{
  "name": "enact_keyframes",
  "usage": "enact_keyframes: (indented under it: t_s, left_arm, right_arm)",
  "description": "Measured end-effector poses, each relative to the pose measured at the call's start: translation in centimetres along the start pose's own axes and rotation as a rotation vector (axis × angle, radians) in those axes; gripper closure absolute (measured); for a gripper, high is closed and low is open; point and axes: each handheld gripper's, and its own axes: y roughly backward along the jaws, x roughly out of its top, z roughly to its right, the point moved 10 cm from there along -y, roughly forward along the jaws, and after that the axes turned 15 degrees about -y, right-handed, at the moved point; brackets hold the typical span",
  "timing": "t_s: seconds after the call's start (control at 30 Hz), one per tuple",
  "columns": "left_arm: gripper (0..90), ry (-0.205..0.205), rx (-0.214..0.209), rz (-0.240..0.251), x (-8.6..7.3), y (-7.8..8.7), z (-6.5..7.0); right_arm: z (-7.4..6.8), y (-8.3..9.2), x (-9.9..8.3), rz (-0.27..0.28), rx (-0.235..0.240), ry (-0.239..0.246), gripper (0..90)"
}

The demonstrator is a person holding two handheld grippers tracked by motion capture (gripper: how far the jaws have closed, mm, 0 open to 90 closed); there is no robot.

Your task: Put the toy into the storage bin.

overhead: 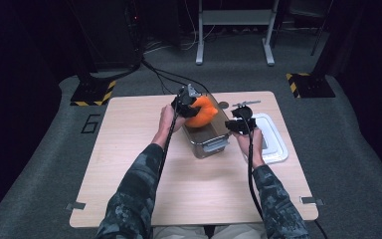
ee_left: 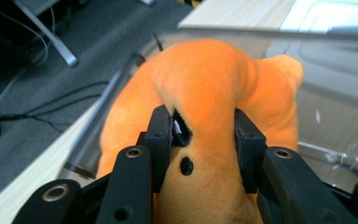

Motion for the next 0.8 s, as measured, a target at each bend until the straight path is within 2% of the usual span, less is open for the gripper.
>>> enact_keyframes:
  t_s: [0.5,0.8]
  left_arm:
    - [65.5,-0.041,-0.062,-0.152,-1.2,-2.1,1.2]
    - [63.9,-0.016,-0.097,-0.169,-1.6,-2.5,1.1]
  right_arm:
    - [0.0,0.0,0.0,0.0,0.007,0.007,77.9]
    - [-0.1,0.0,-0.1,-0.002,0.007,0.006,77.8]
